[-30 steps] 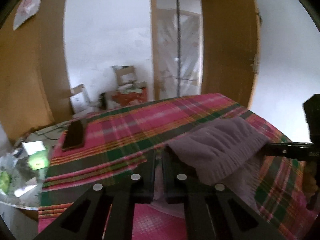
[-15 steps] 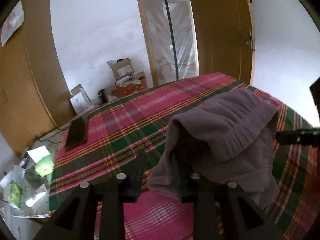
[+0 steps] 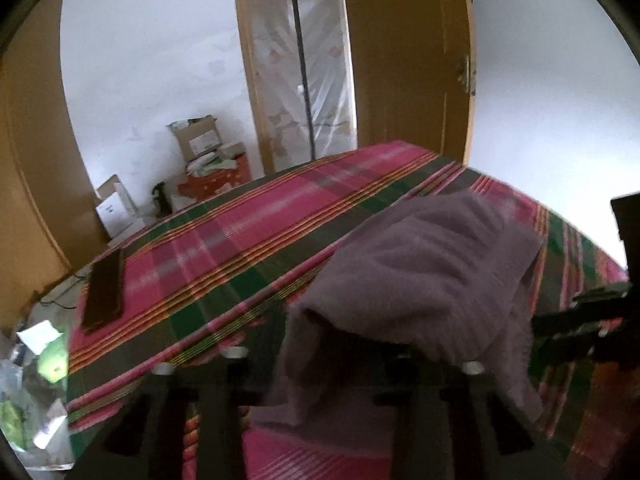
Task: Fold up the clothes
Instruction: 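Lift the garment with both grippers, raising it off the bed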
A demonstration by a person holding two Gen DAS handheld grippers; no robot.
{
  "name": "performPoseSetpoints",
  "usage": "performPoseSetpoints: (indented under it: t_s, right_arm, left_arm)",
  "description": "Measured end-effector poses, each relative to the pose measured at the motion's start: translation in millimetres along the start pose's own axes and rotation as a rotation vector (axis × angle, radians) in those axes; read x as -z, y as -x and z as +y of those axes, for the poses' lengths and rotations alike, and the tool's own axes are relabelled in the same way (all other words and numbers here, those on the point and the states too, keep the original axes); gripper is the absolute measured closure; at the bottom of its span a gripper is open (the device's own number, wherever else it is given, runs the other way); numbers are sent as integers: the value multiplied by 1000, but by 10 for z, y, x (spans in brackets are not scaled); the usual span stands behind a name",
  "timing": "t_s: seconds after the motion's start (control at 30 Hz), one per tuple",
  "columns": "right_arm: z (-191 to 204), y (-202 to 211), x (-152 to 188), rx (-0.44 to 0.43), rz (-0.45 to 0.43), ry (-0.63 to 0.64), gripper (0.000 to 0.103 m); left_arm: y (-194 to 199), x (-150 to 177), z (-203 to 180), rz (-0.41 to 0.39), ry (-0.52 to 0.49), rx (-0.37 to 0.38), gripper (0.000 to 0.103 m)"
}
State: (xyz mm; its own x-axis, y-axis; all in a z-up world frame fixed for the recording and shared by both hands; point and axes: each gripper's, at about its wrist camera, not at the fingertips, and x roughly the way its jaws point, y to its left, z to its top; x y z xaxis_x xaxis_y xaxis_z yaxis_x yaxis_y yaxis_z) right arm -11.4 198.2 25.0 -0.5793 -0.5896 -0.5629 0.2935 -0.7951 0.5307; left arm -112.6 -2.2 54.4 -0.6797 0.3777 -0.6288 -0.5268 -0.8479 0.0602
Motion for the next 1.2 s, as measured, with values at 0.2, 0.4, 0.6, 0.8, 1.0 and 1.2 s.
performPoseSetpoints:
  t_s: [0.2,0.4,0.6,0.8,1.0,1.2]
  right_arm:
    - [41,-27,43,-129,20,-34,63]
    - [134,-150,107,-157,78,-45,62]
    - [191,-248,135,-134,109,-55,62]
    - [150,-384,19,-199,103,-142,59]
    - [102,-438,85,-269,107,-249,55]
    - [55,-537,-6,-258,88,-309,48]
  left_arm:
    - [146,-15,234,-58,147,9,100]
    - [295,-9,424,-103,221,-17,100]
    - [329,37,495,-116,264,-19,100]
    - [447,85,586,-141,318,-41,100]
    - [573,133,678,-166,368,-67,100]
    - [686,206,733,-174,394,-86,100]
